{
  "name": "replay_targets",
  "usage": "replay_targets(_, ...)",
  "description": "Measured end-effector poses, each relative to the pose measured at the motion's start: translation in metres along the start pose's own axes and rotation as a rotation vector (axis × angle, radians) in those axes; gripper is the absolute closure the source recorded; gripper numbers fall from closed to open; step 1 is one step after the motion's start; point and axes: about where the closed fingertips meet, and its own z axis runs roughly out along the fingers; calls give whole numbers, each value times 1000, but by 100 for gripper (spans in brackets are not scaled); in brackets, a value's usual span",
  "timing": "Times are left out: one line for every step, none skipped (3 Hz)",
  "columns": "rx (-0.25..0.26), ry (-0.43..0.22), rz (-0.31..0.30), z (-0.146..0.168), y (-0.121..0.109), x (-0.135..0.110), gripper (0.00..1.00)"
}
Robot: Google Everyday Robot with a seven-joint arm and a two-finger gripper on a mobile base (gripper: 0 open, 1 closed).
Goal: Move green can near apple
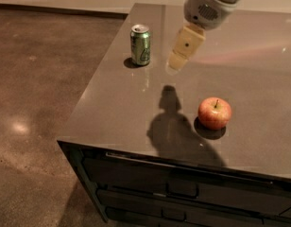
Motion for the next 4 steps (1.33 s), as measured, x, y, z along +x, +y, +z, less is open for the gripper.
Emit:
replay_targets(43, -37, 113, 36, -38, -33, 0)
replay_targets(74, -64, 217, 66, -76, -53, 0)
replay_targets(63, -66, 291, 100, -108, -66, 0)
replay_targets(24, -76, 316, 126, -120, -80, 0)
